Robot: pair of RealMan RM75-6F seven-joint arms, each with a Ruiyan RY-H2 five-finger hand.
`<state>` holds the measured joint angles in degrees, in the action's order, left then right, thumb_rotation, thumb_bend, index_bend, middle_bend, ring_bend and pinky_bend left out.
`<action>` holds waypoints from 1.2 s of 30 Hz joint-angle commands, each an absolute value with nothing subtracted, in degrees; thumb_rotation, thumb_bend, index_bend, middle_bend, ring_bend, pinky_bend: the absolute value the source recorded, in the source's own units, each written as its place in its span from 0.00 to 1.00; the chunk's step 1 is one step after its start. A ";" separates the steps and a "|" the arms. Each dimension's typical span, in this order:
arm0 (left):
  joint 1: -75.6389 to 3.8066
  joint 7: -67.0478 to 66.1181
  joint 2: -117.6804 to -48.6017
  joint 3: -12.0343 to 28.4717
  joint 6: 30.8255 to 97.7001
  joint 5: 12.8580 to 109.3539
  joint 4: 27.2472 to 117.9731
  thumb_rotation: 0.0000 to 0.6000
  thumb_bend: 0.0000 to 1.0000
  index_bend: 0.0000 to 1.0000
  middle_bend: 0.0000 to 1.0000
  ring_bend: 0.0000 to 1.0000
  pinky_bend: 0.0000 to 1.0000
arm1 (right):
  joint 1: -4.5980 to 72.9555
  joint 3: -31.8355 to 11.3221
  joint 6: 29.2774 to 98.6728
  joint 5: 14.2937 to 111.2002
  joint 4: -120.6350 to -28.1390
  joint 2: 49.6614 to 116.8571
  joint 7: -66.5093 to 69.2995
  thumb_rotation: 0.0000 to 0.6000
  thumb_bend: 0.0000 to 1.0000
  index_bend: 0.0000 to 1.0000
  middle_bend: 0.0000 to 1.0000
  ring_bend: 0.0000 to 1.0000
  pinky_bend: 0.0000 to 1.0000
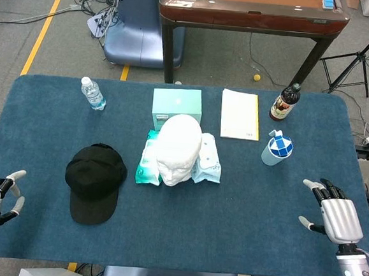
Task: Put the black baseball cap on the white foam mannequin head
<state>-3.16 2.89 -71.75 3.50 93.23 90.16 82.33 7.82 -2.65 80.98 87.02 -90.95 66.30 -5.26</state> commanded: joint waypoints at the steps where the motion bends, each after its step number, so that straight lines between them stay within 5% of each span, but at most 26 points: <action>1: -3.09 2.76 -71.69 3.50 93.31 90.04 82.04 1.00 0.29 0.27 0.38 0.33 0.48 | 7.88 -2.57 80.87 87.06 -91.01 66.37 -5.37 1.00 0.00 0.22 0.29 0.16 0.24; 15: -3.31 1.00 -72.30 3.11 92.78 90.23 82.18 1.00 0.29 0.32 0.29 0.33 0.48 | 7.70 -2.66 81.56 87.34 -91.10 65.75 -4.19 1.00 0.00 0.22 0.29 0.16 0.24; 36: -2.00 -2.17 -72.36 1.42 96.97 95.03 85.21 1.00 0.29 0.40 0.33 0.33 0.48 | 8.35 -2.67 80.04 86.70 -91.04 65.82 -4.20 1.00 0.00 0.22 0.29 0.16 0.24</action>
<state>-1.99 -1.82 -72.16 1.67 97.10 94.64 84.87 8.41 -2.64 79.82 86.62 -91.01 65.92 -4.41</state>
